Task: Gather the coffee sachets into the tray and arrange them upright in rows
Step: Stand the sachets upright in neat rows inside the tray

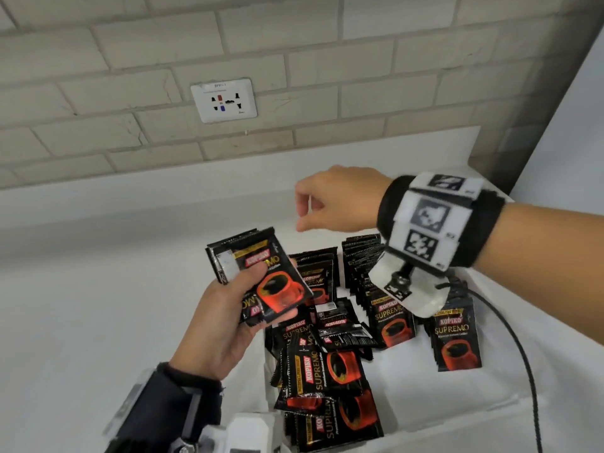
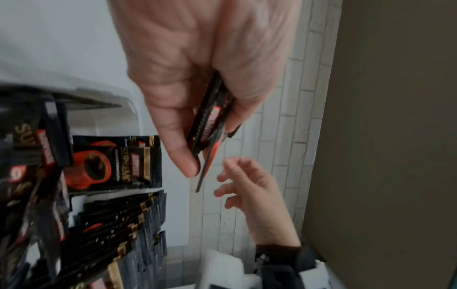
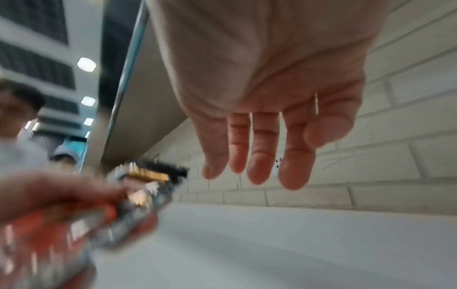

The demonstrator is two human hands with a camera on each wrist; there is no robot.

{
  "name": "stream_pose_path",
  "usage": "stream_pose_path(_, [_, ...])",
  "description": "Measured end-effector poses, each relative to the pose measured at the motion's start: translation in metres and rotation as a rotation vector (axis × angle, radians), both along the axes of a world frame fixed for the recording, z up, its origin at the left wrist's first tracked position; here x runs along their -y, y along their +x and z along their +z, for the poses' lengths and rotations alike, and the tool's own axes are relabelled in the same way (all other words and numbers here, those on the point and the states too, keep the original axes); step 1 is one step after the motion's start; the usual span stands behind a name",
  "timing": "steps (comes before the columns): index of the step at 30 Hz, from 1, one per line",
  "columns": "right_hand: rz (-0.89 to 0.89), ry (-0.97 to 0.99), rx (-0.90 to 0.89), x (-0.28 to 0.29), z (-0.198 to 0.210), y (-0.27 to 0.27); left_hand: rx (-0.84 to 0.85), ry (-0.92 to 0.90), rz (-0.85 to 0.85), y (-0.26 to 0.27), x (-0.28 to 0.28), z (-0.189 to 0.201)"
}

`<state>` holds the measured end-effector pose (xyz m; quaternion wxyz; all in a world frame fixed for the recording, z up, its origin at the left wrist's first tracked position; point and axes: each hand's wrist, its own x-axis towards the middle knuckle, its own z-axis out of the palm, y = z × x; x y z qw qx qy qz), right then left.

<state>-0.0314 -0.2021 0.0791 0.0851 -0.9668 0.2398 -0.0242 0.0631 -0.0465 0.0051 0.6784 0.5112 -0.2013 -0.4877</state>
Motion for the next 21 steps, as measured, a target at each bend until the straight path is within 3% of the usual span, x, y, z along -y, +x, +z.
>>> stream_pose_path(3, [-0.037,0.438,0.135,0.000,0.005,-0.020,0.068,0.003,-0.045,-0.013,0.007,0.001])
stream_pose_path(9, [-0.096,0.921,0.204,-0.011,-0.031,-0.060,0.103,0.013,-0.153,-0.041,0.020,0.002])
stream_pose_path(12, [-0.163,1.021,0.348,-0.011,-0.043,-0.076,0.064,0.024,-0.164,-0.047,0.023,0.001])
stream_pose_path(18, [-0.391,1.205,0.881,0.003,-0.046,-0.108,-0.110,0.001,-0.166,-0.045,0.021,-0.002])
stream_pose_path(21, [-0.330,1.354,0.835,0.004,-0.047,-0.119,-0.123,-0.020,-0.184,-0.046,0.019,0.000])
